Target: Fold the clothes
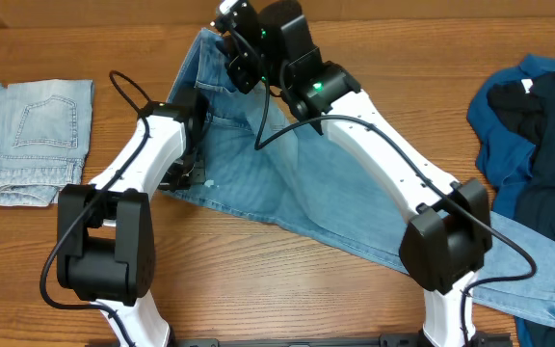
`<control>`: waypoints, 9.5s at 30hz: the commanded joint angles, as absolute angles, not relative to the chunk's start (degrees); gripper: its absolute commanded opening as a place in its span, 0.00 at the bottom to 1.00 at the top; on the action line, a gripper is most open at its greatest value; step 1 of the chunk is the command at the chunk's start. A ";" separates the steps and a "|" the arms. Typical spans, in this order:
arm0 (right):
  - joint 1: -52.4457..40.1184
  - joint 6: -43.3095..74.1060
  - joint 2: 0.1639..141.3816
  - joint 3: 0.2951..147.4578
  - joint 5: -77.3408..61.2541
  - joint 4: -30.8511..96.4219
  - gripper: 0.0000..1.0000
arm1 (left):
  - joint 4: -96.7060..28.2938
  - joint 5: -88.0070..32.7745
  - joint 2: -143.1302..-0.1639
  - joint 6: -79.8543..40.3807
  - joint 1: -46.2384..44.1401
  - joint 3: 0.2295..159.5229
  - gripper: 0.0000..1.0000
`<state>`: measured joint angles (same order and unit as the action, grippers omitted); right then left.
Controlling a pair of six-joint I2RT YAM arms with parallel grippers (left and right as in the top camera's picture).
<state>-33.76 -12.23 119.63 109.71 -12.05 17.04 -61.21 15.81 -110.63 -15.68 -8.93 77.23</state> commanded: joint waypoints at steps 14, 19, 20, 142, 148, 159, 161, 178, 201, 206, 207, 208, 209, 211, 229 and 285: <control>-39.29 -11.94 126.28 110.63 -16.23 6.39 0.04 | -64.66 16.08 -109.58 -17.98 10.07 76.97 0.04; -39.59 -11.92 129.32 110.63 -16.82 4.82 0.08 | -64.45 14.90 -109.58 -17.98 10.26 76.97 0.21; -39.59 -11.92 129.32 110.63 -16.82 4.40 0.30 | -64.16 14.31 -109.58 -17.96 10.28 76.97 0.27; 2.20 23.22 107.46 109.67 -0.56 97.06 0.44 | -59.27 -14.66 -107.96 -13.91 10.00 92.95 0.07; 2.98 22.79 107.39 94.65 -0.95 94.37 0.04 | -59.31 -14.39 -107.96 -13.67 10.00 92.95 0.11; 3.25 25.76 105.45 66.94 -0.45 76.51 0.04 | -59.11 -13.78 -107.96 -13.26 10.00 92.95 0.15; 3.25 25.78 105.45 64.38 3.44 72.88 0.04 | -59.11 -10.72 -107.96 -13.28 10.00 92.95 0.15; 3.25 28.53 105.56 59.99 1.85 57.93 0.04 | -54.35 -6.55 -108.01 -13.26 10.02 88.12 0.09; 1.61 8.71 105.54 62.70 -4.10 25.19 0.04 | -52.14 3.16 -108.01 -13.80 11.40 88.12 0.04; 4.03 21.30 105.51 81.65 6.79 55.83 0.04 | -52.25 2.83 -108.01 -13.72 11.64 88.12 0.04; 5.39 24.38 105.51 83.37 8.56 60.55 0.04 | -52.23 2.26 -108.01 -13.72 11.62 88.12 0.04; 6.90 25.87 105.51 83.40 8.56 62.61 0.04 | -52.23 1.39 -108.01 -13.72 11.62 88.12 0.05; 8.16 26.63 105.56 83.18 8.54 63.68 0.04 | -52.25 0.80 -108.01 -13.72 11.60 88.12 0.05; 12.58 25.17 105.56 81.69 7.57 64.14 0.04 | -52.23 -1.32 -108.01 -13.72 11.62 88.12 0.05; 24.10 16.45 105.69 60.77 -5.41 44.62 0.04 | -52.36 -4.51 -108.01 -13.74 11.60 88.12 0.05; 39.40 3.97 120.55 84.44 -5.37 33.58 0.04 | -54.57 6.07 -108.01 -15.88 11.99 88.12 0.18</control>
<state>38.76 4.49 119.94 81.73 -6.04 34.33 -54.94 6.26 -108.31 -15.09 11.42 88.51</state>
